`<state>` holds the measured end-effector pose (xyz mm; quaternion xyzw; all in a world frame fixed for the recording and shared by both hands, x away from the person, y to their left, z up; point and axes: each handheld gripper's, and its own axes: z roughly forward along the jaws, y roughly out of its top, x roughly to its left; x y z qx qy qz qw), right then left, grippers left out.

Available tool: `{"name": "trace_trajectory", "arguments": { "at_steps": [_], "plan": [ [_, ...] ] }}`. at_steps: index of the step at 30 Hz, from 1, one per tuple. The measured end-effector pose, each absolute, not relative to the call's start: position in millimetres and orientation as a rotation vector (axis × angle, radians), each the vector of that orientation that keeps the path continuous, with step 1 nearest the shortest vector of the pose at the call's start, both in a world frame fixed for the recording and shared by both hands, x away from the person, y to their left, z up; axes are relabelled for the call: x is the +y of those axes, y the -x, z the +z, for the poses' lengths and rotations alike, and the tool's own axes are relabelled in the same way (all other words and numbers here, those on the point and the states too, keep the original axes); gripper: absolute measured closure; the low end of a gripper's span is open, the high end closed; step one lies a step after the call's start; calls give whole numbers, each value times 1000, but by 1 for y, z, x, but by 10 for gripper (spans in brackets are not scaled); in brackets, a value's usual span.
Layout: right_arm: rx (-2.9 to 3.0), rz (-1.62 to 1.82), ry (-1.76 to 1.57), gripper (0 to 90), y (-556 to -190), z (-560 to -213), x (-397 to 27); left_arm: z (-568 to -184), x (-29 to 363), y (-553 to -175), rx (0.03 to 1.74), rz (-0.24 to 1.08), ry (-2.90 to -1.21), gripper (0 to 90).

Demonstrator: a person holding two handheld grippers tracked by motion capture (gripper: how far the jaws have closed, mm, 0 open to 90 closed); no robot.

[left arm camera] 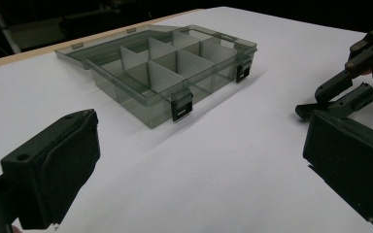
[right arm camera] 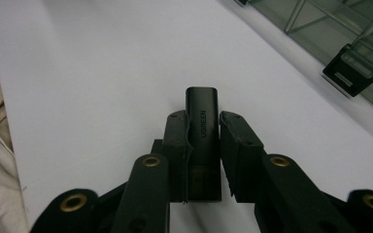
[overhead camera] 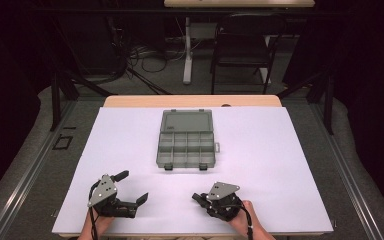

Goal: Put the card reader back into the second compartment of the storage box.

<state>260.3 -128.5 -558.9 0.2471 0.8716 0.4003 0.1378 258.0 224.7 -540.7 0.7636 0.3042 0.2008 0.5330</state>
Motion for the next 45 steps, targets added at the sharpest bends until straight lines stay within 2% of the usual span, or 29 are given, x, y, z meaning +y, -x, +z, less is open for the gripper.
{"name": "trace_trajectory", "arguments": {
  "at_steps": [45],
  "plan": [
    [2451,1202,-710,736,-261,-540,-138,-540,226,-257,730,486,-1817,3]
  ]
}}
